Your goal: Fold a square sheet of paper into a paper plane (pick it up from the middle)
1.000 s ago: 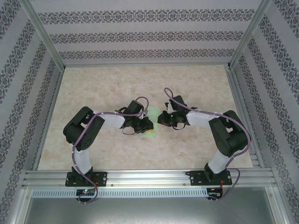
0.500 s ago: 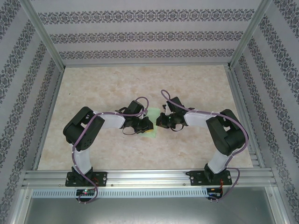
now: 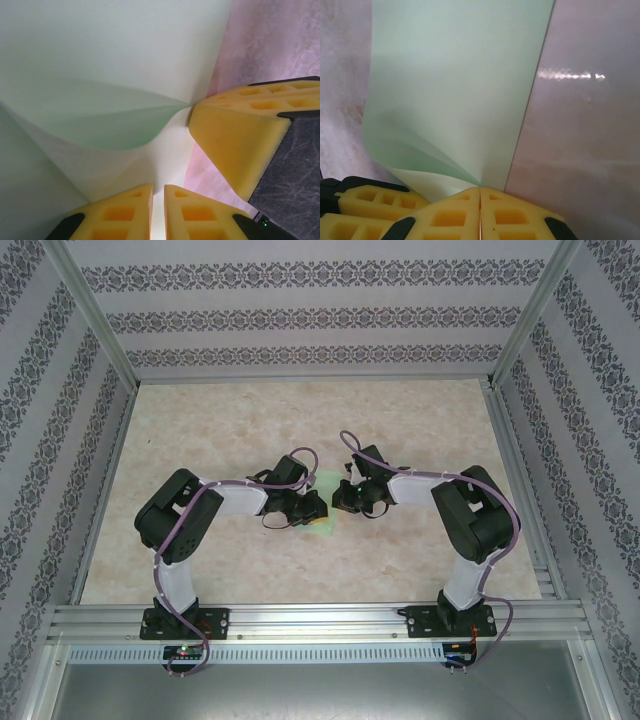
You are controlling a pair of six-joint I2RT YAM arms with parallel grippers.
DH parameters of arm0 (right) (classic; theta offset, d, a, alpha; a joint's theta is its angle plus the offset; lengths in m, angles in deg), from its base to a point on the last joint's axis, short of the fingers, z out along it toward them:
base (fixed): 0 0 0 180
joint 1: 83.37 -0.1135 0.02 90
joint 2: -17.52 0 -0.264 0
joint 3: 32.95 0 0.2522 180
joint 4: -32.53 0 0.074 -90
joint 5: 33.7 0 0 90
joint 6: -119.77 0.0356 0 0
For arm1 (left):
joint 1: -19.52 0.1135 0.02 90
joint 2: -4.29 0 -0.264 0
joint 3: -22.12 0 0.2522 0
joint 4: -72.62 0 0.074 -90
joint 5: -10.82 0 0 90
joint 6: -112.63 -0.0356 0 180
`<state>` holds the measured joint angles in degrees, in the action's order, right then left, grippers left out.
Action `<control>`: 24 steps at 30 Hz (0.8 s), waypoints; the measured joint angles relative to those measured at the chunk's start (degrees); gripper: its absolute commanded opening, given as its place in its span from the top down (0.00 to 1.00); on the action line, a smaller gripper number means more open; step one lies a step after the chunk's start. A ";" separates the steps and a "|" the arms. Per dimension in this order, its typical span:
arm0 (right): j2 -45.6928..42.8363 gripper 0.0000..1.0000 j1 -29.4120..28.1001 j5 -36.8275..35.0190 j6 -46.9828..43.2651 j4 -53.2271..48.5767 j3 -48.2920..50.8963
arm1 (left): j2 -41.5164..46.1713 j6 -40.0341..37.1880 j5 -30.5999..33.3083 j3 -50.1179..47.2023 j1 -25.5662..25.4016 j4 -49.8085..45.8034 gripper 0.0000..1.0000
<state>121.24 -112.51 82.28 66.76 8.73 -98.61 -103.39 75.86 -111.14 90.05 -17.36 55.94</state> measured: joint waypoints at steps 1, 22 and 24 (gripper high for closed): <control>0.09 0.92 0.00 0.00 -0.31 -0.13 -0.15 | 0.17 -0.02 0.24 -0.02 0.00 -0.13 0.84; 1.14 0.93 -0.02 0.22 -3.74 -2.43 -1.79 | 2.82 -2.71 8.35 0.92 0.00 -2.91 0.85; 1.27 0.93 -0.11 0.26 -3.82 -2.84 -2.05 | 2.03 -3.10 8.96 1.46 0.00 -3.41 0.85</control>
<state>122.51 -112.62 82.54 62.94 5.89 -100.67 -101.36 72.76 -102.18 91.52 -17.36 52.53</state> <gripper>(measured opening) 0.071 0.155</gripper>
